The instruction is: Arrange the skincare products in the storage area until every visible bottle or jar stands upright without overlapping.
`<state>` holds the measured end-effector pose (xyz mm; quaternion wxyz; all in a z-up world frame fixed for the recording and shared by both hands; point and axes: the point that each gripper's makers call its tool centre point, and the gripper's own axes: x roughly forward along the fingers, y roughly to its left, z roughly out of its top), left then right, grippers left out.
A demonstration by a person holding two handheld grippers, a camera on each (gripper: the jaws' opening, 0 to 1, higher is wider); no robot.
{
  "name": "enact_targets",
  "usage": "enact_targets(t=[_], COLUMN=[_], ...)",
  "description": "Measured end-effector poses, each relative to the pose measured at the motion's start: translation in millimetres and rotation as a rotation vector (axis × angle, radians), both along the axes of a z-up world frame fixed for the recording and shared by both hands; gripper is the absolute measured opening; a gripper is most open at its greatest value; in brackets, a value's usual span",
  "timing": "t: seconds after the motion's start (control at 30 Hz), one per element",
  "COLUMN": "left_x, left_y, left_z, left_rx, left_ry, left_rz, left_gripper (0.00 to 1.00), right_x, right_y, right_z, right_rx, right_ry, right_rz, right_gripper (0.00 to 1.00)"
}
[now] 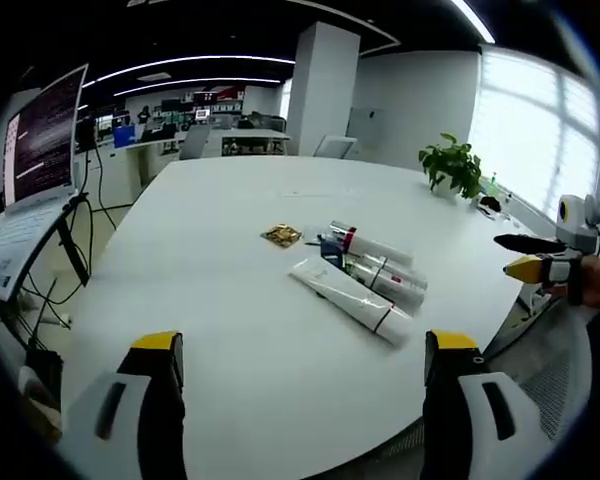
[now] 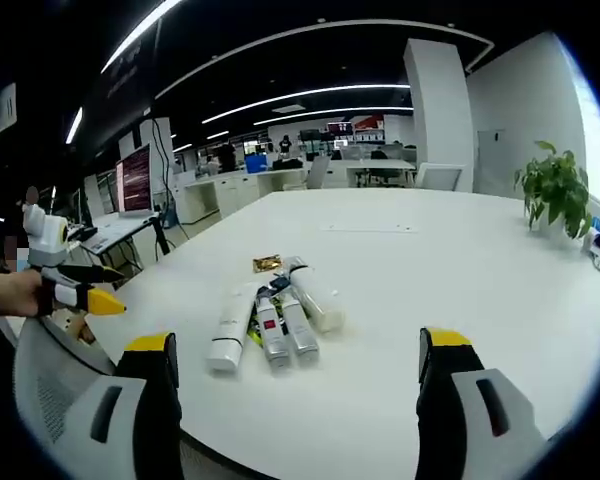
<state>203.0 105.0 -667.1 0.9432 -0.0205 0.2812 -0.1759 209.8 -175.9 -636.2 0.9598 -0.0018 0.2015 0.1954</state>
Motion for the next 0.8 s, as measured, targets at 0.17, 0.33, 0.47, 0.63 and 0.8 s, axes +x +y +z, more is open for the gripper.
enact_targets(t=[0.17,0.33,0.47,0.63,0.8], left_x=[0.2,-0.1,-0.6,-0.6,-0.6], left_y=[-1.3,-2.0,-2.2,-1.5,-0.2], left_z=[-1.1,-0.5,-0.2,-0.7,-2.0], left_rx=[-0.001,-0.005,-0.005,-0.007,-0.006], left_ry=[0.007,0.008,0.008,0.008,0.010], left_rz=[-0.002,0.000,0.001,0.000,0.000], left_gripper=[0.93,0.93,0.93,0.92,0.92], right_x=[0.3,0.0,-0.3,-0.7,-0.8], right_y=[-0.8,-0.6,-0.5,0.1,0.2], right_z=[-0.3,-1.3,-1.8,-2.9,-3.9], right_rx=[0.001,0.000,-0.003,-0.004,-0.007], right_ry=[0.001,0.006,0.008,0.013,0.017], right_rz=[-0.003,-0.003,-0.002,0.001,0.002], right_gripper=[1.00,1.00,1.00,1.00,1.00])
